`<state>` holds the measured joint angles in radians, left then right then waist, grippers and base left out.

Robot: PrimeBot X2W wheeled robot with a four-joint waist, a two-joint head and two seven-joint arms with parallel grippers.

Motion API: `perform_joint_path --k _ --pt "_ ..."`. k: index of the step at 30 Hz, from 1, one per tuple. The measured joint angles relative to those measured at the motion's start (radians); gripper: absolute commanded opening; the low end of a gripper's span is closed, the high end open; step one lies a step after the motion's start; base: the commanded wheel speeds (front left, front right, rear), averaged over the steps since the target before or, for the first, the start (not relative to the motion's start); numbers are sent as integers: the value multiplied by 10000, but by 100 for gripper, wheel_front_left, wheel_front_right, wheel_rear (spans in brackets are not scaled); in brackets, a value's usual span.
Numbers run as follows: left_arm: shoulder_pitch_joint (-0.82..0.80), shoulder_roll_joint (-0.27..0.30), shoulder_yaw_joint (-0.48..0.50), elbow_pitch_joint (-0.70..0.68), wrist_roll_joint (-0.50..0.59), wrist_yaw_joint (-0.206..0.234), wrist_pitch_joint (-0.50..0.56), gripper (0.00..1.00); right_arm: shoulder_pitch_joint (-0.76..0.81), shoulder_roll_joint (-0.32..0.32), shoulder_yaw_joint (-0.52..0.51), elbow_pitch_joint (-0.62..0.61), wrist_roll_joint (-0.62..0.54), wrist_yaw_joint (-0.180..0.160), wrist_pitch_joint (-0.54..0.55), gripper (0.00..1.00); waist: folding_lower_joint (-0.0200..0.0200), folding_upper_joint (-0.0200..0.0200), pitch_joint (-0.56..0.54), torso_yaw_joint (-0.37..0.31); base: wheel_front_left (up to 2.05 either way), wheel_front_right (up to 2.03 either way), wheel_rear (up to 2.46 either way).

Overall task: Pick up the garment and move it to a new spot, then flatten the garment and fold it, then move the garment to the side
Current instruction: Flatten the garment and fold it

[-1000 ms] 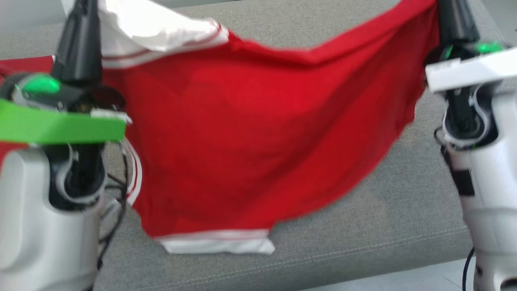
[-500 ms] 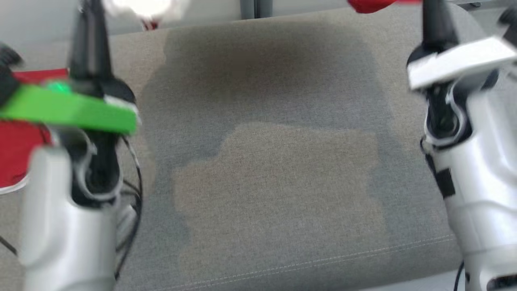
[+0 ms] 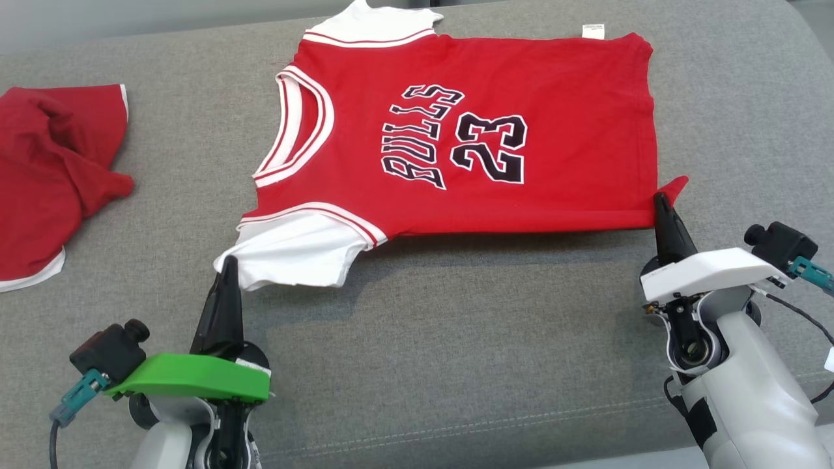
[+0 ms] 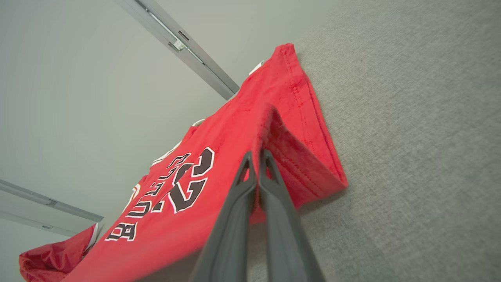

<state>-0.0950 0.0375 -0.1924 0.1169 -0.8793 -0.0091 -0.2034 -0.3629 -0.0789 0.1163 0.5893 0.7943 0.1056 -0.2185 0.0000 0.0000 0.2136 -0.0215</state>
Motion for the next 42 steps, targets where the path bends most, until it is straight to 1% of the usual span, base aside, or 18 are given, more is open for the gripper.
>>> perform_joint_path --k 3,9,14,25,28,31,35,38,42 --pt "152 6 -88 -73 111 -4 -104 0 2 12 17 -63 -2 84 -111 0 0 0 -43 0 0 0 0" --pt "675 19 -479 -274 414 -44 -153 0 402 0 127 -403 -29 90 -211 0 0 0 -166 3 0 0 0" --pt "1220 33 -318 -719 709 15 -278 0 1296 8 173 -679 -31 169 -272 0 0 0 -225 -26 0 0 0" --pt "2257 77 -199 -1220 997 211 -364 0 2522 56 261 -1064 -42 174 -274 0 0 0 -210 -112 0 0 0" --pt "2403 224 -345 -1283 1156 209 -364 0 2753 56 301 -1269 -46 174 -274 0 0 0 -193 -123 0 0 0" --pt "2562 487 -504 -1290 1423 209 -341 0 2924 40 349 -1413 -105 176 -274 0 0 0 -176 -146 0 0 0" --pt "2828 708 -694 -1202 1467 209 -27 0 2935 -35 374 -1475 -295 176 -274 0 0 0 -177 -244 0 0 0" --pt "2906 756 -813 -1206 1526 209 142 0 2930 -178 228 -1534 -487 176 -276 0 0 0 -181 -284 0 0 0" --pt "2966 769 -993 -1197 1524 211 368 0 2936 -174 13 -1576 -491 176 -276 0 0 0 -198 -243 0 0 0"
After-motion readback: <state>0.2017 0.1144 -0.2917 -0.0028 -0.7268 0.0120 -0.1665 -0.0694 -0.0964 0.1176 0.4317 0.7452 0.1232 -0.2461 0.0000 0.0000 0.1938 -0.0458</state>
